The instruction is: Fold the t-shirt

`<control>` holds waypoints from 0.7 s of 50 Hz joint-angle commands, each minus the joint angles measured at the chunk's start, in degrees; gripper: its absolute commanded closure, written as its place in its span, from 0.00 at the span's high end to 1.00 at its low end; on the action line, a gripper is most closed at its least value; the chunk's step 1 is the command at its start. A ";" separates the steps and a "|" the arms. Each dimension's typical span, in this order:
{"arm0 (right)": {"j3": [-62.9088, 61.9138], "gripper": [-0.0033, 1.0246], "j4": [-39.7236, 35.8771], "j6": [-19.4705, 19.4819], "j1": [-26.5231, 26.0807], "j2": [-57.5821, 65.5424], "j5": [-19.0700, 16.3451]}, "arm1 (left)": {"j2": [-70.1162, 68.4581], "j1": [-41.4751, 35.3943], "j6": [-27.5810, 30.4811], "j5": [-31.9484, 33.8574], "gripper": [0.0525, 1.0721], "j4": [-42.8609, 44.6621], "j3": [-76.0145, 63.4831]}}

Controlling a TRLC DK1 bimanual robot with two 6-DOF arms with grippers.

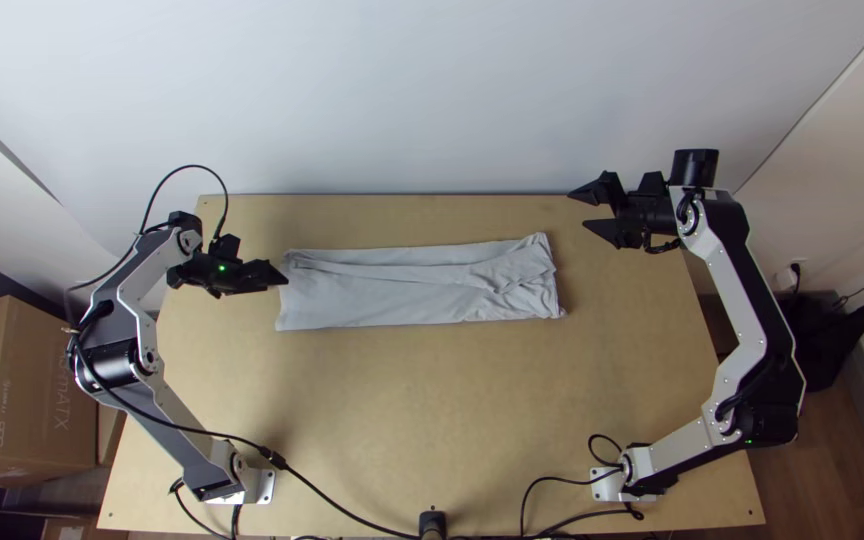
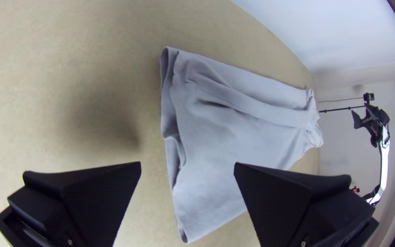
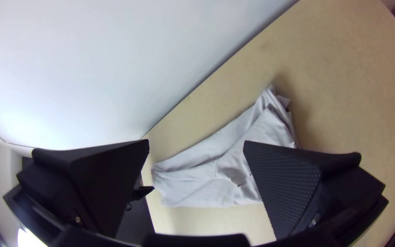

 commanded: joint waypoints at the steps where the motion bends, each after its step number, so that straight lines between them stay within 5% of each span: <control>1: -1.09 0.92 0.48 1.38 0.30 -2.65 -0.85 | 3.43 -1.31 0.54 0.75 0.96 0.86 -1.05; 30: -1.36 0.92 0.57 1.29 0.74 -5.20 -1.11 | 6.42 -12.91 -8.17 0.22 0.95 3.41 2.38; 32: -1.71 0.92 0.57 1.20 0.83 -5.46 -1.11 | 6.42 -13.43 -9.57 -0.92 0.88 3.32 2.29; 35: -2.24 0.92 0.57 1.11 0.92 -5.90 -1.11 | 6.33 -13.70 -11.42 -2.77 0.56 3.76 2.03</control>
